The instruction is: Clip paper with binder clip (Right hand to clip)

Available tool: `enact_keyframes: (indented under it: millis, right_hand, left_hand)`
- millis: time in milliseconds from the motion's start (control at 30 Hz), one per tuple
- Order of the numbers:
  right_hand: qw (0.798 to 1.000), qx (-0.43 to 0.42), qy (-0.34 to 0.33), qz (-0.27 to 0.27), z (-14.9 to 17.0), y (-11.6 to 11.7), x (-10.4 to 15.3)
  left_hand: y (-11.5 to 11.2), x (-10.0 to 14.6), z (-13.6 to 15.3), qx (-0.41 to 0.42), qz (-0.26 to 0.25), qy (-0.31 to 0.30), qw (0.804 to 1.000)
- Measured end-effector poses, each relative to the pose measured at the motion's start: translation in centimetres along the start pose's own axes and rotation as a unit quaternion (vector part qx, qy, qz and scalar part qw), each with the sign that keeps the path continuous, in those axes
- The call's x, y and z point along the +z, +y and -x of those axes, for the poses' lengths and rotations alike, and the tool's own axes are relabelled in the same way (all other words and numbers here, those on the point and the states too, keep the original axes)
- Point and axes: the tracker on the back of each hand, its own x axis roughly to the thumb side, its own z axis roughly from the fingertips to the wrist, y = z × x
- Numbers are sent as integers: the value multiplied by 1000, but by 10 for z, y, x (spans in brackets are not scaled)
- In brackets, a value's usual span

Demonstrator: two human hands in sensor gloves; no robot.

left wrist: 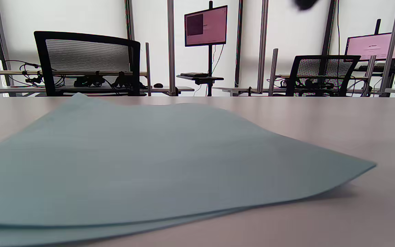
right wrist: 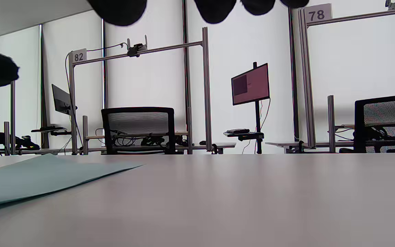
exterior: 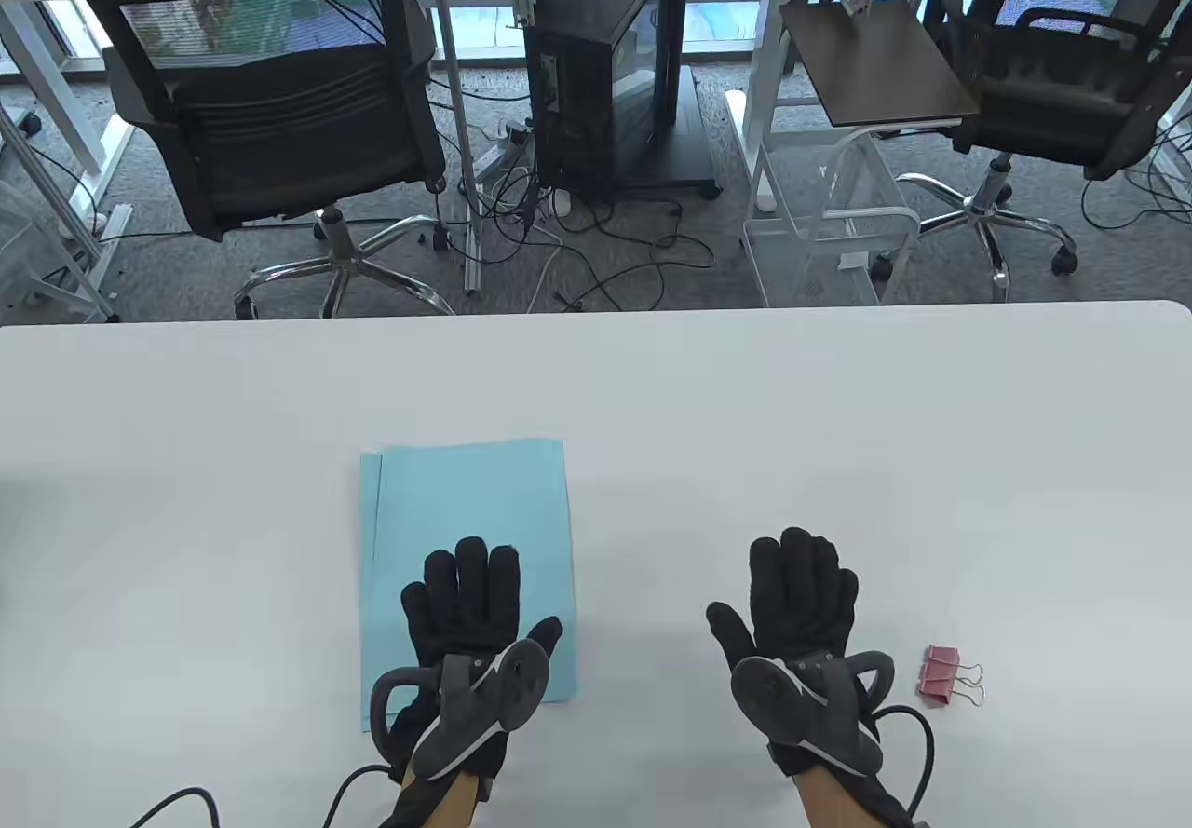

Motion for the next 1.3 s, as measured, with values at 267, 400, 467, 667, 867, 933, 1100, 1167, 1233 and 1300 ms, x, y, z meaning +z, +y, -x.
enact_keyframes:
  millis: [267,400,467,667,867,933,1100,1167,1233,1300]
  right_hand:
    - [1000,-4,1,-13,0,0,0]
    - [1000,-7,1,-15,0,0,-1]
    - [1000,-8,1,-16,0,1,-1]
    - [1000,-14,0,-25,0,2,-1]
    - [999,-19,5,-29,2,2,-1]
    - [999,-22,6,-31,2,2,-2]
    - [999,-20,5,-39,1,3,-1]
    - [999,-21,5,-42,1,3,-2]
    - [999,-21,7,-45,2,4,-2]
    - [999,-22,8,-49,2,4,-1]
  left_hand:
    - [0,0,-1,-5,1,-4,1000]
    - [-1,0,-3,-5,1,-8,1000]
    - [0,-1,-4,-7,0,-11,1000]
    - [-1,-2,-4,-13,4,-15,1000]
    - [0,-8,12,-4,9,24,1000]
    - [-3,-10,23,4,30,55,998]
    - [-14,-12,52,42,70,129,988]
    - [-18,-12,60,50,82,155,983]
    - [-23,-13,67,63,100,179,977]
    - [-30,-14,72,79,124,204,968]
